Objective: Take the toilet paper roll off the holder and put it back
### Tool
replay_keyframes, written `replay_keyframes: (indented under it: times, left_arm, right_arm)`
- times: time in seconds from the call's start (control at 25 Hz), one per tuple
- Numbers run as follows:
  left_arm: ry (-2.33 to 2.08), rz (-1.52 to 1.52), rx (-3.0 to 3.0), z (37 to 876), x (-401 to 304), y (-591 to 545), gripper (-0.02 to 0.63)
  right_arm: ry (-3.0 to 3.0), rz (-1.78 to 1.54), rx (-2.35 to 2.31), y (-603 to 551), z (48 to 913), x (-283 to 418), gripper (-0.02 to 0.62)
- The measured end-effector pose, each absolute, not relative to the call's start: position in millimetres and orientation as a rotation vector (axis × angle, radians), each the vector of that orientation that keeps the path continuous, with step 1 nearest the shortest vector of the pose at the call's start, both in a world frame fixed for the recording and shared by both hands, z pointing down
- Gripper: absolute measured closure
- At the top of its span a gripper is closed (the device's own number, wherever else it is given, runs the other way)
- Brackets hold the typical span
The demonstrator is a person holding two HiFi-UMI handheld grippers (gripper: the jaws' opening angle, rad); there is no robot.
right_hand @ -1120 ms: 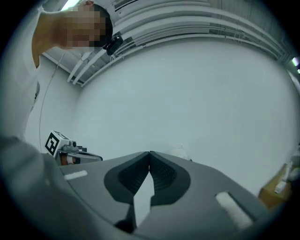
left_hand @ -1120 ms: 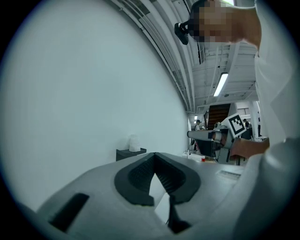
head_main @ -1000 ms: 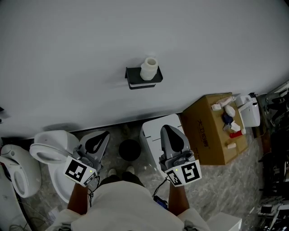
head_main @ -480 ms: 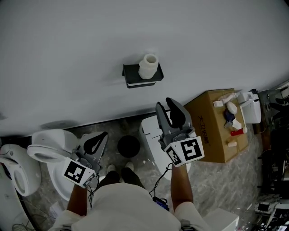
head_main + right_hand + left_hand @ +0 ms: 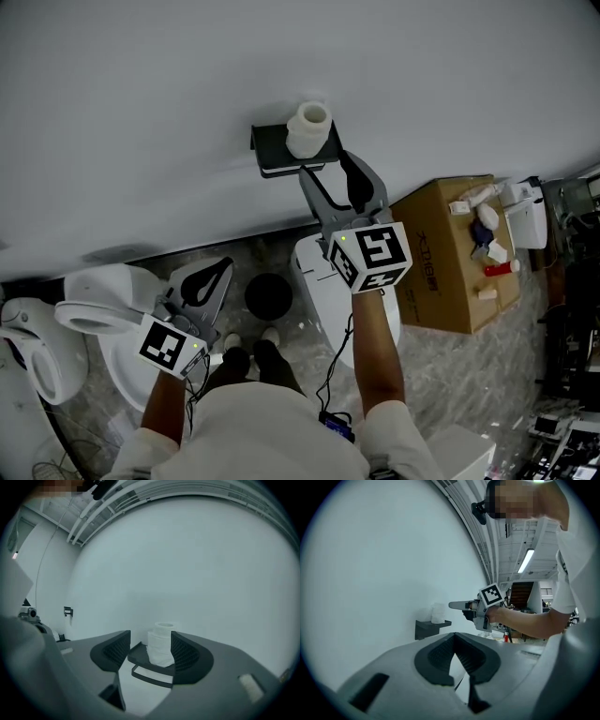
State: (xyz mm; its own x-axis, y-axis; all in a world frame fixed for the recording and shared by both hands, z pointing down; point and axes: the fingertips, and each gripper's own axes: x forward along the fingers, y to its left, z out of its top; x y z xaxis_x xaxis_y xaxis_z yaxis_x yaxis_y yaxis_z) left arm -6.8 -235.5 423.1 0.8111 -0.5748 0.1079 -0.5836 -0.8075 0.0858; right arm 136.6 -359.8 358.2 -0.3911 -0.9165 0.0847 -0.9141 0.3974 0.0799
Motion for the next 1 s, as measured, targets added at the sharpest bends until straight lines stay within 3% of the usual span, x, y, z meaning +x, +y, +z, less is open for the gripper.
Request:
replay_keyframes:
  times: [0.68,0.8,0.92,1.0]
  left_arm:
    - [-0.886,0.144,2.905,438.6,25.0,-271.1,0.601]
    - [-0.892,0.137,2.904,436.4,22.5,-271.1,0.601]
    - [-0.903,0.144,2.9,437.1,20.5,-270.3,0.601]
    - [-0.917,0.144,2.895,437.1,18.9,-271.0,0.601]
  right_arm:
    - [-2.399,0.05,1.63,-449.4,391.4,136.6,0.207]
    - [-2.374,0.073,1.61,-454.0,402.6,135.8,0.21]
    - [-2.368,0.083,1.613,-455.7,410.3,138.1,0.299]
    - [-2.371,0.084,1.618,-456.4,410.6,139.4,0.305]
